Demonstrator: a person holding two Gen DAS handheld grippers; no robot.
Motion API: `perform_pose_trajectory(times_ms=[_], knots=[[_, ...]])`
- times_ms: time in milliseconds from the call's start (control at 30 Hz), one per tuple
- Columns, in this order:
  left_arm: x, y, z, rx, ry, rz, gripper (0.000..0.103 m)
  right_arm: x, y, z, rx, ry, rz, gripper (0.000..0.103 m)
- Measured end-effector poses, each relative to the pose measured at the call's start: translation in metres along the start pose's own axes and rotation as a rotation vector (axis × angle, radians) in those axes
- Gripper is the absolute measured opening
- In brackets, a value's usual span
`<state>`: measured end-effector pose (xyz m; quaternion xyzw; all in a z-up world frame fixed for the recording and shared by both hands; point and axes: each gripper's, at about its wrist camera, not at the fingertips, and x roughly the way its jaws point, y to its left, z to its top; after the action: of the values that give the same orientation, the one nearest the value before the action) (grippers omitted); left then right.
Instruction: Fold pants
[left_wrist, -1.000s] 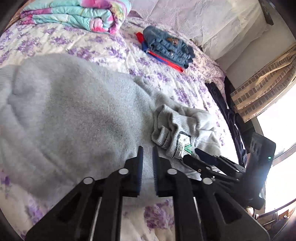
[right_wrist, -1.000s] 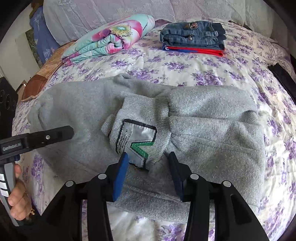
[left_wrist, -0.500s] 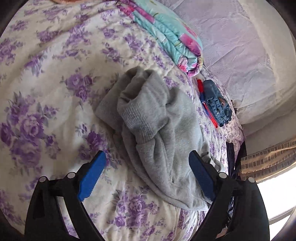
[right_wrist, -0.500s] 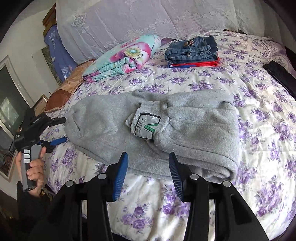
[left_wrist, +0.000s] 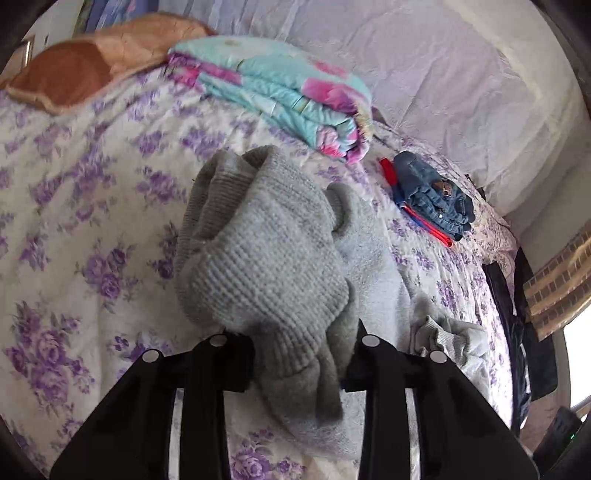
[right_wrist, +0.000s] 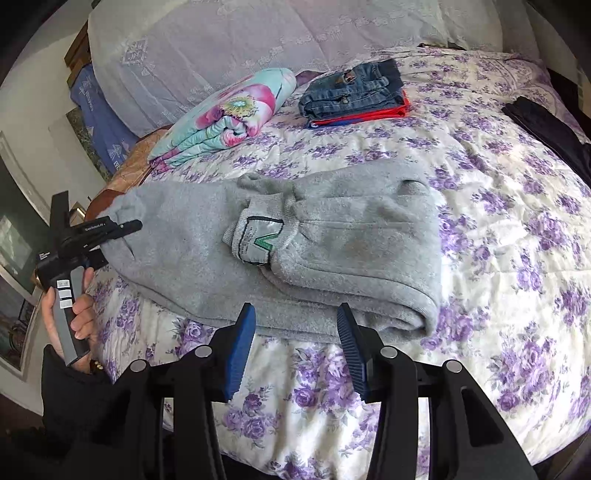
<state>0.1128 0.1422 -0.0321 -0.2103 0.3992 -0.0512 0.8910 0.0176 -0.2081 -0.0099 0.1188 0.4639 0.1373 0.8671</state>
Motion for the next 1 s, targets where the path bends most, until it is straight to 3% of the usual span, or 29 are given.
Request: perform_pose_trajectory(times_ms=[100, 167, 200, 267, 367, 433, 500, 600, 700, 767, 833, 900, 1000], knots=[[-0.029, -0.032, -0.005, 0.115, -0.075, -0.011, 0.030, 0.020, 0.027, 0.018, -0.064, 0.034, 0.113, 0.046], [-0.040, -0.047, -0.005, 0.155, -0.087, -0.026, 0.030, 0.041, 0.045, 0.026, -0.095, 0.041, 0.125, 0.044], [-0.043, -0.052, -0.005, 0.167, -0.083, -0.038, 0.030, 0.054, 0.054, 0.029, -0.117, 0.043, 0.117, 0.027], [-0.046, -0.058, -0.004, 0.179, -0.073, -0.061, 0.030, 0.083, 0.069, 0.031, -0.159, 0.083, 0.105, 0.013], [-0.042, -0.063, 0.000, 0.201, -0.062, -0.079, 0.030, 0.129, 0.078, 0.023, -0.167, 0.243, 0.083, 0.013], [-0.033, -0.063, -0.001, 0.205, -0.020, -0.099, 0.030, 0.128, 0.082, 0.030, -0.177, 0.279, 0.070, 0.013], [-0.033, -0.063, -0.004, 0.220, -0.038, -0.076, 0.030, 0.116, 0.078, 0.051, -0.125, 0.253, 0.117, 0.013], [-0.033, -0.058, -0.003, 0.205, -0.030, -0.106, 0.030, 0.112, 0.074, 0.087, -0.112, 0.171, 0.029, 0.015], [-0.032, -0.057, -0.002, 0.200, -0.025, -0.102, 0.030, 0.152, 0.067, 0.104, -0.069, 0.259, 0.023, 0.015], [-0.032, -0.059, -0.002, 0.205, -0.022, -0.095, 0.030, 0.178, 0.063, 0.097, -0.056, 0.312, 0.004, 0.013], [-0.028, -0.063, -0.003, 0.217, -0.007, -0.073, 0.031, 0.174, 0.066, 0.095, -0.064, 0.285, -0.002, 0.013], [-0.028, -0.067, -0.003, 0.234, -0.019, -0.030, 0.031, 0.157, 0.062, 0.095, -0.039, 0.273, 0.064, 0.015], [-0.028, -0.075, -0.002, 0.250, -0.011, -0.001, 0.031, 0.100, 0.039, 0.095, 0.003, 0.149, 0.107, 0.015]])
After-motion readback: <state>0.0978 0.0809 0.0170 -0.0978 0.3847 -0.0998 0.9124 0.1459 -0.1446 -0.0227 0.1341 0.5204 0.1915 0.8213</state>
